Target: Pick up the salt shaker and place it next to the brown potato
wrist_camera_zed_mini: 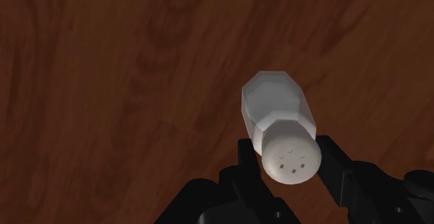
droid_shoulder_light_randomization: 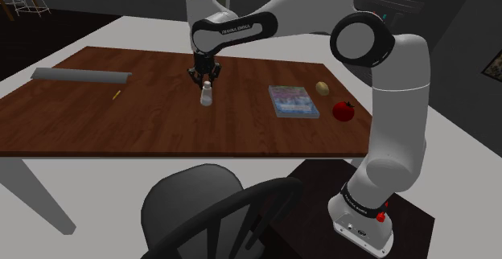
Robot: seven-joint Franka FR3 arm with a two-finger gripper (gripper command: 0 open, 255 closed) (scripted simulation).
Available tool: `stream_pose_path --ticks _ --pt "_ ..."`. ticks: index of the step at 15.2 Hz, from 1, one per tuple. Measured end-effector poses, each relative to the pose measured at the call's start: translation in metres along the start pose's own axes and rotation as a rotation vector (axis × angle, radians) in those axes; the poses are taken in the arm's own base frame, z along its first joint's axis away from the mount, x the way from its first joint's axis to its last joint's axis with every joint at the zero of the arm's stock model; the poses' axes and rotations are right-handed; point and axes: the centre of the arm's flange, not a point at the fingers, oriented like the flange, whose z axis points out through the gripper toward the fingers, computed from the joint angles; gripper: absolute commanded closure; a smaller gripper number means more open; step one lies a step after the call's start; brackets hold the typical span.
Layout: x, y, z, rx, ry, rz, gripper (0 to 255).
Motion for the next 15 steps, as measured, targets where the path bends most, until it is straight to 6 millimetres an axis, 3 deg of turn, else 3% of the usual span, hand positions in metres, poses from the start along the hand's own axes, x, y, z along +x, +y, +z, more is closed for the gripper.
stream_pose_path --ticks 15 --pt "0.010 0.007 -0.078 0.000 0.000 0.000 255"
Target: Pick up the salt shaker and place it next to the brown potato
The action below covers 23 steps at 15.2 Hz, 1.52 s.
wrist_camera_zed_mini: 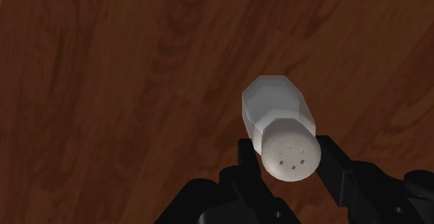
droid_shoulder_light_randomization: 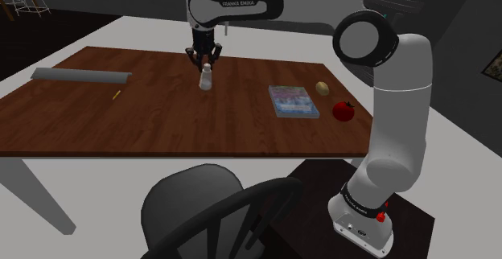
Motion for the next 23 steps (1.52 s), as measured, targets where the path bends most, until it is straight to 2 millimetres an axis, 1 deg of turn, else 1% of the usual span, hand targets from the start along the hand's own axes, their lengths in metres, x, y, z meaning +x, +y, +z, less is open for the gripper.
stream_pose_path --ticks 8,9,10,12,15,17,19,23 --pt "0.005 0.003 -0.039 0.000 0.000 0.000 255" --pt "0.003 0.009 -0.041 0.000 -0.001 0.000 255" --pt "0.003 0.017 -0.042 0.000 0.000 0.000 255" --pt "-0.004 0.039 -0.040 0.000 0.000 0.000 255" --pt "-0.014 0.081 -0.040 0.000 -0.001 0.001 255" --pt "-0.021 0.103 -0.038 -0.001 0.000 0.001 255" --pt "-0.028 0.132 -0.035 0.000 0.000 0.001 255" --pt "-0.041 0.181 -0.033 -0.001 0.000 0.001 255"
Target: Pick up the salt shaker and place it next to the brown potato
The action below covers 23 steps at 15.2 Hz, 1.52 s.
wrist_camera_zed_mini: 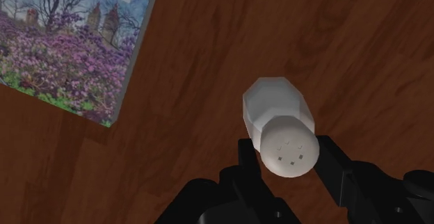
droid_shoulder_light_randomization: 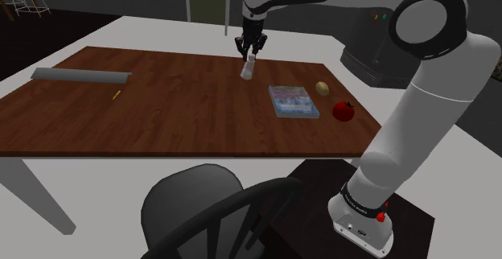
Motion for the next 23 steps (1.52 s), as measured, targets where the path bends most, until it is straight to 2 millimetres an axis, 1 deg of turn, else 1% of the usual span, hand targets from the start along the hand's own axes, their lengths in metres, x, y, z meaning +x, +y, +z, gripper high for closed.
stream_pose_path --ticks 2,3,4,7,9,12,14,16,18,22,23 --pt "-0.009 0.027 0.000 0.000 0.000 0.000 255" --pt "-0.008 0.041 -0.001 0.000 0.000 0.000 255" --pt "-0.013 0.055 0.002 0.000 0.000 0.000 255" --pt "-0.023 0.091 0.002 0.000 0.000 0.000 255" --pt "-0.026 0.116 0.002 0.000 0.000 0.000 255" --pt "-0.040 0.155 0.004 0.000 -0.001 0.000 255" --pt "-0.047 0.181 0.009 0.000 -0.001 0.000 255" --pt "-0.051 0.204 0.007 0.000 0.000 0.000 255" --pt "-0.057 0.232 0.010 0.000 0.000 0.001 255" --pt "-0.073 0.280 0.010 0.001 0.000 0.000 255" --pt "-0.076 0.296 0.012 0.000 0.000 0.001 255"
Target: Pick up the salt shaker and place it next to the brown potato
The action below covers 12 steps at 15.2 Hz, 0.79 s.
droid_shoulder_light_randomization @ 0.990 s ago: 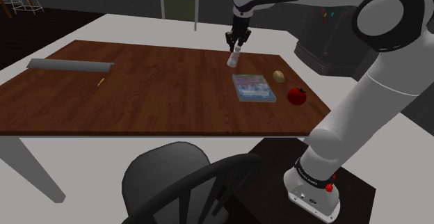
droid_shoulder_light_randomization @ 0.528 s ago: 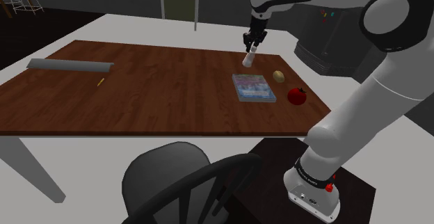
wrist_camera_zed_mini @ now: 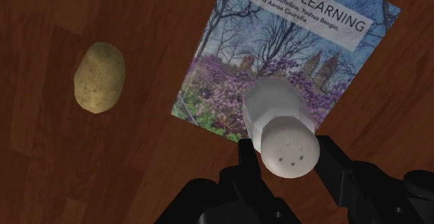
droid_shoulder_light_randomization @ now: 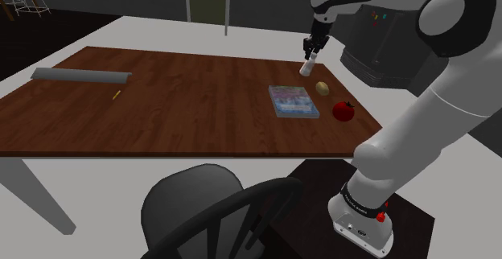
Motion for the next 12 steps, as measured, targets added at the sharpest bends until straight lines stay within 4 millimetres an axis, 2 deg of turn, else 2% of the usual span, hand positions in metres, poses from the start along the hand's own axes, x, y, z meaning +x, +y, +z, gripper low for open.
stream_pose_path --ticks 5,9,12 --pt "-0.020 0.067 0.001 0.000 0.000 0.000 255" --pt "-0.032 0.110 0.003 0.001 0.000 -0.001 255" --pt "-0.045 0.153 0.006 0.001 -0.001 0.000 255"
